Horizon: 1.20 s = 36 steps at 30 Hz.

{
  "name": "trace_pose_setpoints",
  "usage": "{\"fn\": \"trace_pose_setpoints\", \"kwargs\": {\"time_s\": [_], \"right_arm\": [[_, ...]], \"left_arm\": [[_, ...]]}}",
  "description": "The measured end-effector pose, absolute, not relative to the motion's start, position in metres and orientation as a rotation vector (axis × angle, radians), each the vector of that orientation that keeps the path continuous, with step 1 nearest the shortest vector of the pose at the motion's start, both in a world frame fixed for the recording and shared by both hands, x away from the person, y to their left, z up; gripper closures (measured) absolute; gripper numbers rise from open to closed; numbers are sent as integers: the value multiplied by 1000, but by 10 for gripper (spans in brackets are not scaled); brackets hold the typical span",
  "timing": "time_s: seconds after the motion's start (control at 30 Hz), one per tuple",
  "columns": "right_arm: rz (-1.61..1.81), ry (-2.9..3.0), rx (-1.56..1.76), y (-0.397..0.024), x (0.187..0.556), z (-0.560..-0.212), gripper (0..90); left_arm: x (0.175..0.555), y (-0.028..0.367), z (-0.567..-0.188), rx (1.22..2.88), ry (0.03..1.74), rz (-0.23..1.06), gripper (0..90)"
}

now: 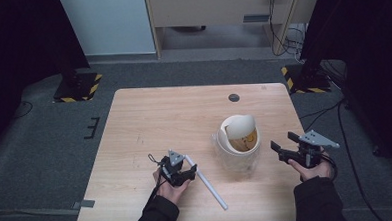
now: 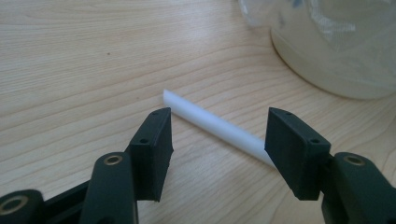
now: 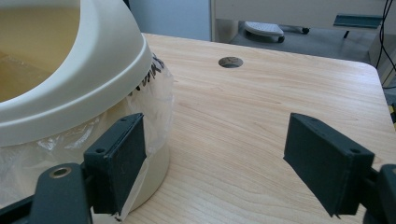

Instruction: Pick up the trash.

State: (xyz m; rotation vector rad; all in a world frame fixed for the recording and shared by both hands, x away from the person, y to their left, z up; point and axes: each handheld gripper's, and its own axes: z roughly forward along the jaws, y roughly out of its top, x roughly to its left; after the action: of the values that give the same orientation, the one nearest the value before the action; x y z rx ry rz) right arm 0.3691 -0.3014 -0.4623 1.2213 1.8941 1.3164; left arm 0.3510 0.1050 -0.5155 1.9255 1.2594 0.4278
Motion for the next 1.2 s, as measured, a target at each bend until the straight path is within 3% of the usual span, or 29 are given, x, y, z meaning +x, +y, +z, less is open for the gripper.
{"fn": "trace_pose_setpoints", "kwargs": {"time_s": [0.13, 0.57, 0.97, 1.0, 1.07, 1.2], "right_arm": [[1314, 1894, 1222, -301, 369, -463, 207], [1311, 1895, 1230, -303, 369, -464, 207], [1308, 1898, 1231, -303, 370, -464, 208], [1309, 1898, 1232, -303, 370, -464, 208], [1309, 1897, 1232, -303, 369, -464, 208], [1310, 1893, 1236, -304, 369, -464, 209]], "left_arm": [[355, 97, -517, 1932, 1285, 438, 390], [362, 93, -525, 2026, 1303, 436, 485], [372, 112, -523, 2081, 1240, 395, 719], [373, 113, -523, 2086, 1237, 396, 709], [372, 114, -522, 2101, 1234, 399, 598], [363, 122, -519, 2150, 1207, 380, 566]]}}
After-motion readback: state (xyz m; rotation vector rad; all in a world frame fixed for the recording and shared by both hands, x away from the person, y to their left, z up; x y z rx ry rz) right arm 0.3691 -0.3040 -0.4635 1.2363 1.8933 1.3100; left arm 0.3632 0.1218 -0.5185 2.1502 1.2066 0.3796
